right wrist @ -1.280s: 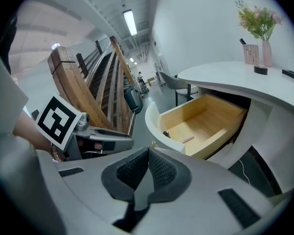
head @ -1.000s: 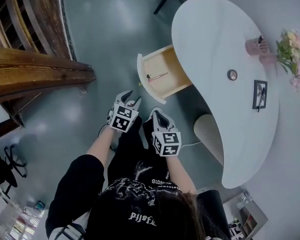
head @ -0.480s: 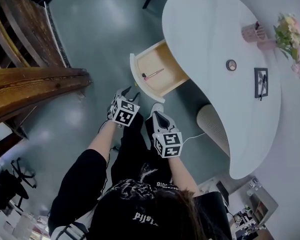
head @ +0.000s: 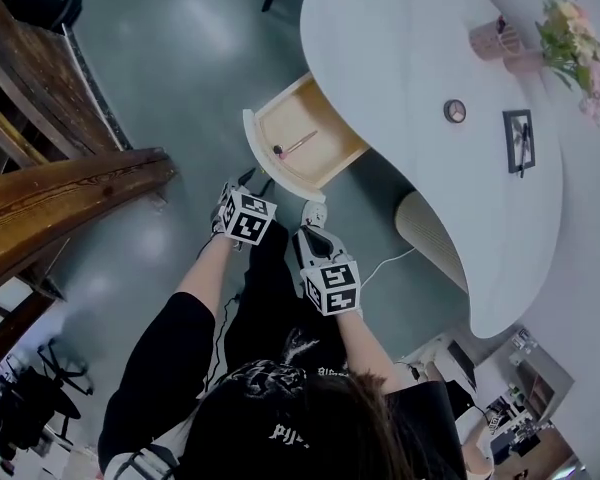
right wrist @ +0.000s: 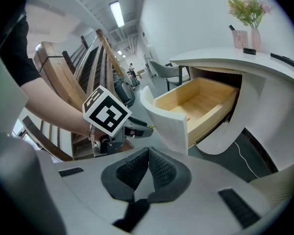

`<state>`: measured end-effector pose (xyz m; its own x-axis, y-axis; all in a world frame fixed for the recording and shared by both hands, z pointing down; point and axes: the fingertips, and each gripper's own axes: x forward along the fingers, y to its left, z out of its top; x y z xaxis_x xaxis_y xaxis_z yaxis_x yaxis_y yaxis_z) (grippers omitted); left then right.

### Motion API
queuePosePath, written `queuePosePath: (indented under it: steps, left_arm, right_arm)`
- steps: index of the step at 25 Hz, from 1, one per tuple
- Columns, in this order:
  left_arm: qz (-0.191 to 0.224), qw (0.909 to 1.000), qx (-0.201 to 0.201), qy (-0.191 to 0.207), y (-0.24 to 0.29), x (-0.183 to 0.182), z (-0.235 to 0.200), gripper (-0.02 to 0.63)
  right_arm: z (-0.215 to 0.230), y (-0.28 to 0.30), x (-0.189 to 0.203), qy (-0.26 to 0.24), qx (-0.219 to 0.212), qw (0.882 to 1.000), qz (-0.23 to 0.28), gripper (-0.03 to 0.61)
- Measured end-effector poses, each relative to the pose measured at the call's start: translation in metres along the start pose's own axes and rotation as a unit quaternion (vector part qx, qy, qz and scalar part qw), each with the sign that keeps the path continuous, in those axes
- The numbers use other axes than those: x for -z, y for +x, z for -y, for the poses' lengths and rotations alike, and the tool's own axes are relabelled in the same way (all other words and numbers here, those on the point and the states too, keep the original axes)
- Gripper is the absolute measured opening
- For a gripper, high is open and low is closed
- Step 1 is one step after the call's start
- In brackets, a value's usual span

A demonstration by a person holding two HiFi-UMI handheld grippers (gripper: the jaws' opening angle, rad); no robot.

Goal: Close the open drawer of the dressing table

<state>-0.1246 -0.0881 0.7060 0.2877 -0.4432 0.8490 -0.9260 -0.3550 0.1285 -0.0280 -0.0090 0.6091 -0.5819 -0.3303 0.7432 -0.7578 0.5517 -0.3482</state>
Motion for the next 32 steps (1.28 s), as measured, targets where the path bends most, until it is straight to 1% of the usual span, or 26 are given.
queuePosePath:
  steps: [4,8,10,15,18,21,23,27,32]
  left_arm:
    - [-0.008,0.9995,0.005,0.029,0.008,-0.003,-0.003,0.174]
    - [-0.019,0.9994,0.003,0.029,0.014,-0.004,-0.010,0.173]
    - [-0.023,0.9992,0.005,0.032,0.016,-0.005,-0.011,0.162]
    - [-0.025,0.9971,0.020,0.069,0.018,-0.004,-0.006,0.123]
    - [-0.024,0.9977,0.026,0.059,0.020,-0.004,-0.008,0.121]
    - [-0.020,0.9972,0.030,0.065,0.021,-0.004,-0.006,0.120]
    - [-0.018,0.9970,0.028,0.070,0.021,-0.005,-0.006,0.120]
    - [-0.024,0.9974,0.021,0.064,0.020,-0.004,-0.005,0.118]
    - [-0.022,0.9975,0.017,0.066,0.019,-0.004,-0.007,0.118]
  right_arm:
    - [-0.007,0.005,0.004,0.001,-0.001,1.000,-0.007,0.026]
    - [-0.011,0.008,0.004,0.007,0.001,1.000,-0.007,0.026]
    - [-0.010,0.010,0.004,0.017,0.006,1.000,-0.004,0.026]
    - [-0.008,0.014,-0.003,0.039,0.021,0.999,0.009,0.026]
    - [-0.004,0.016,-0.010,0.049,0.026,0.998,0.019,0.026]
    - [0.000,0.015,-0.011,0.052,0.032,0.998,0.021,0.026]
    - [0.002,0.014,-0.011,0.055,0.035,0.998,0.021,0.026]
    - [0.000,0.013,-0.007,0.061,0.038,0.997,0.020,0.026]
    - [-0.009,0.015,-0.006,0.057,0.028,0.998,0.019,0.026]
